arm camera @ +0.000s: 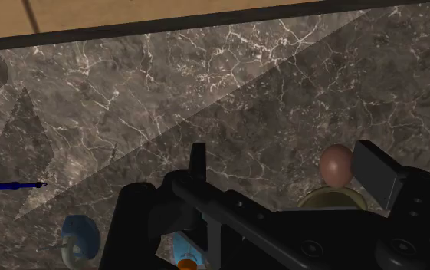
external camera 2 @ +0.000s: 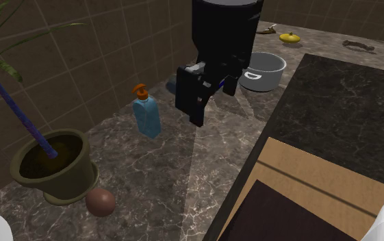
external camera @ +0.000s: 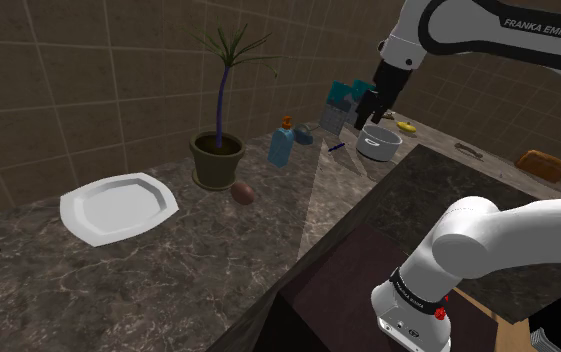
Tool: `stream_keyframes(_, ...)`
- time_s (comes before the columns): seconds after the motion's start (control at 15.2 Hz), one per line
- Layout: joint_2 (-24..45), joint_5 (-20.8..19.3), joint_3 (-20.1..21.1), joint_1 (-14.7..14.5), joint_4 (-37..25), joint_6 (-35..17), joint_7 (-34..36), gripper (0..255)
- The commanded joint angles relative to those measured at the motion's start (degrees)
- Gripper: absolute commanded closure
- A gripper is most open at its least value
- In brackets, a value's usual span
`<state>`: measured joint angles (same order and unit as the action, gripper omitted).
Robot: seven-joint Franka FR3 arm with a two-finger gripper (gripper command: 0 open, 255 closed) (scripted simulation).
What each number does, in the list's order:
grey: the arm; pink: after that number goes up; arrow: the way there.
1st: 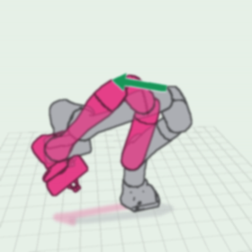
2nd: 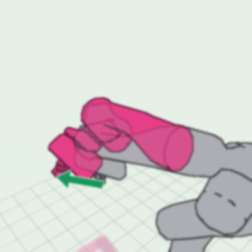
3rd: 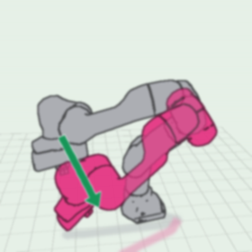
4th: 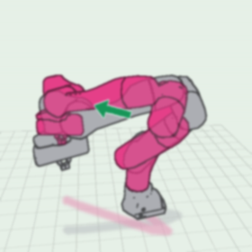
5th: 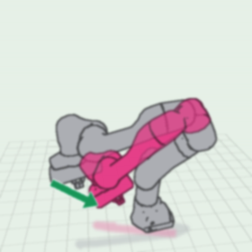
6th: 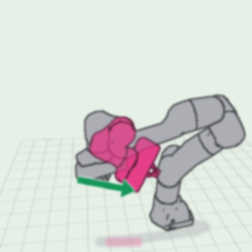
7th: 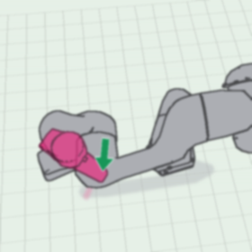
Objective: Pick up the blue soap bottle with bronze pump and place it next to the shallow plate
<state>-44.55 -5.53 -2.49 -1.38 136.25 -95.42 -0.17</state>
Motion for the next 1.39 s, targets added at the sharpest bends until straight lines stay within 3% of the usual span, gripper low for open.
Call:
stream_keyframes(0.0,0.00,0.00,0.00,0.00,0.00,0.00,0.00,0)
stream_keyframes(0.66,24.65,0.96,-4.51,0.00,-12.55,-8.28,-4.26,0)
stream_keyframes(1.32,49.89,5.43,-7.26,0.87,-32.61,-9.13,-9.61,0)
